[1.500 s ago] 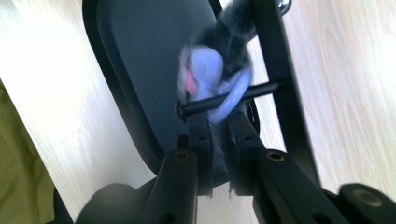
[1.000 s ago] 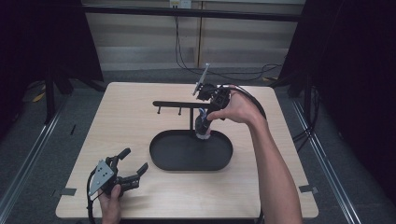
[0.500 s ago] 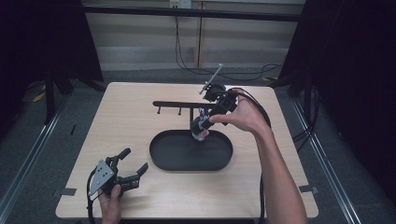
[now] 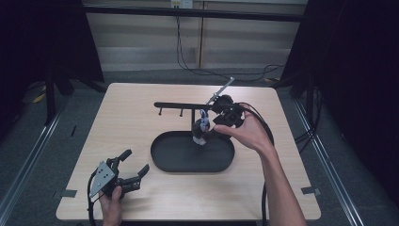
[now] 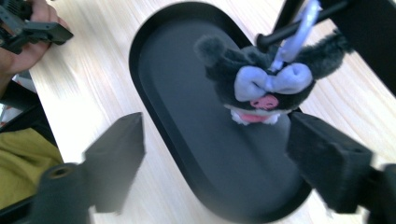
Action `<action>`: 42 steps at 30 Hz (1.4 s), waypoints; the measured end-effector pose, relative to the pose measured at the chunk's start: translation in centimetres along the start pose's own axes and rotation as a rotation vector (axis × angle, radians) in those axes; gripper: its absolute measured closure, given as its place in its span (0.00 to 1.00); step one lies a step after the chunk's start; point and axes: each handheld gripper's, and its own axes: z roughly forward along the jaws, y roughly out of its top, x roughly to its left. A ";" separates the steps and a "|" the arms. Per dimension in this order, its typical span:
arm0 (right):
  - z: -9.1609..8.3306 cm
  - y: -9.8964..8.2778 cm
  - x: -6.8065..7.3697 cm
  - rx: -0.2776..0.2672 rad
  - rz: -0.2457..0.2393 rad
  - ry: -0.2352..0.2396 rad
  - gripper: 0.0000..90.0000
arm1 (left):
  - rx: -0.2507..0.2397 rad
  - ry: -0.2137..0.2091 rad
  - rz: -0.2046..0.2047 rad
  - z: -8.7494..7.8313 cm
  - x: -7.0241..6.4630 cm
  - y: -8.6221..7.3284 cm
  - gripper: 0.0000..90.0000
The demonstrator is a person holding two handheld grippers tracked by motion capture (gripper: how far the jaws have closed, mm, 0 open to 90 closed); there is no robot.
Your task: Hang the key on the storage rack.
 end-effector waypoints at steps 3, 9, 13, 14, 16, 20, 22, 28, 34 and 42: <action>0.2 -0.4 0.5 -0.037 -0.004 -0.014 0.12 | 0.001 0.000 0.000 0.0 0.0 0.0 0.17; 0.4 -0.7 1.8 -0.052 -0.043 -0.030 0.17 | 0.002 0.000 0.001 0.0 0.0 0.0 0.17; 0.5 -1.4 2.6 -0.083 -0.063 -0.024 0.16 | -0.001 0.000 -0.002 0.0 0.0 0.0 0.17; 0.7 -1.7 2.6 -0.097 -0.061 -0.018 0.15 | 0.003 -0.001 0.001 0.0 0.0 0.0 0.17; 1.1 -2.8 2.7 -0.153 -0.060 -0.013 0.15 | 0.001 -0.002 -0.001 0.0 0.0 0.0 0.17; 1.5 -4.7 3.1 -0.247 -0.054 -0.012 0.15 | 0.001 -0.001 -0.001 0.0 0.0 0.0 0.17; 1.6 -5.8 3.4 -0.288 -0.039 -0.028 0.15 | 0.002 -0.001 0.001 0.0 0.0 0.0 0.17; 2.8 -9.0 4.0 -0.446 -0.039 -0.100 0.15 | 0.001 0.000 -0.001 0.0 0.0 0.0 0.17; 4.9 -12.7 4.0 -0.625 0.046 -0.163 0.16 | 0.002 -0.001 -0.001 0.0 0.0 0.0 0.17; 7.0 -16.2 3.7 -0.706 0.080 -0.273 0.16 | 0.002 -0.001 -0.001 0.0 0.0 0.0 0.17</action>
